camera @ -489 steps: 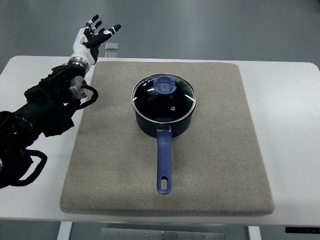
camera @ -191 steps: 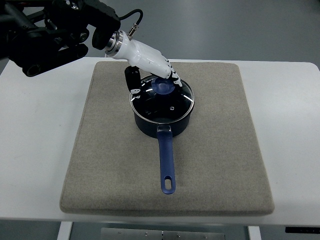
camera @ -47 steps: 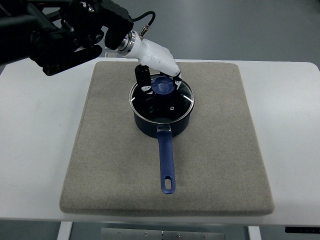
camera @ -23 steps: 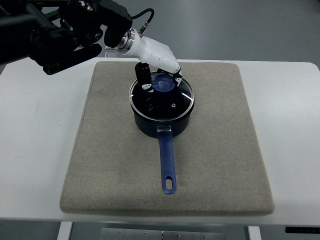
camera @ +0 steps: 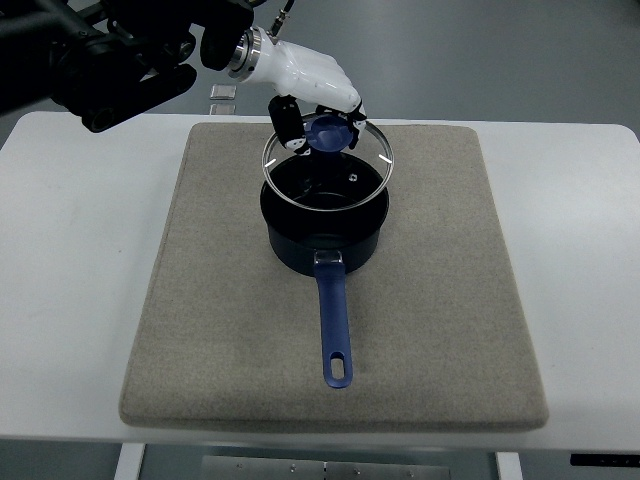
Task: Open pot lid and place left with left hand
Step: 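Lift the glass lid off the pot with the left hand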
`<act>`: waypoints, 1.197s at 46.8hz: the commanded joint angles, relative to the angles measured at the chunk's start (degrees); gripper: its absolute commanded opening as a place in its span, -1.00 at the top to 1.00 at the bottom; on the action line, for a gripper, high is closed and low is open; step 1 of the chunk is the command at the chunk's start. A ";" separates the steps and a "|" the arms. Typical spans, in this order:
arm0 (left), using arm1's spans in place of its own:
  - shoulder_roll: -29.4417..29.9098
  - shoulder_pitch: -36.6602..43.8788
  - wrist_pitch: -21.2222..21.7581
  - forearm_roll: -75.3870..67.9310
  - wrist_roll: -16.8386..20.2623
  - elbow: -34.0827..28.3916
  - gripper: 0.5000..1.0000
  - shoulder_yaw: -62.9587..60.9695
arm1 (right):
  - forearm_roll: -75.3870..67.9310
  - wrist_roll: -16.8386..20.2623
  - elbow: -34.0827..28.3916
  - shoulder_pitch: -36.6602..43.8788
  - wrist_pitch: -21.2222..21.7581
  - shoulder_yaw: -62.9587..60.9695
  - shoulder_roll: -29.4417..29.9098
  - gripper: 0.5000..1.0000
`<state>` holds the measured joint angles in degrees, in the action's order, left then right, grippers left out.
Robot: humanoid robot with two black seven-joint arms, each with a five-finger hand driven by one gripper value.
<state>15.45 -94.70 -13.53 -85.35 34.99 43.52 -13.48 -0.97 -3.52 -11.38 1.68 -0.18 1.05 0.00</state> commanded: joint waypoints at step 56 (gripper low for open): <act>29.11 5.76 0.52 -4.91 0.01 17.57 1.00 -0.85 | 0.00 0.00 0.04 -0.01 0.00 0.00 0.00 -0.67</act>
<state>43.82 -89.71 -13.09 -89.26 34.99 60.43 -14.42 -0.97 -3.52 -11.35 1.69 -0.18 1.05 0.00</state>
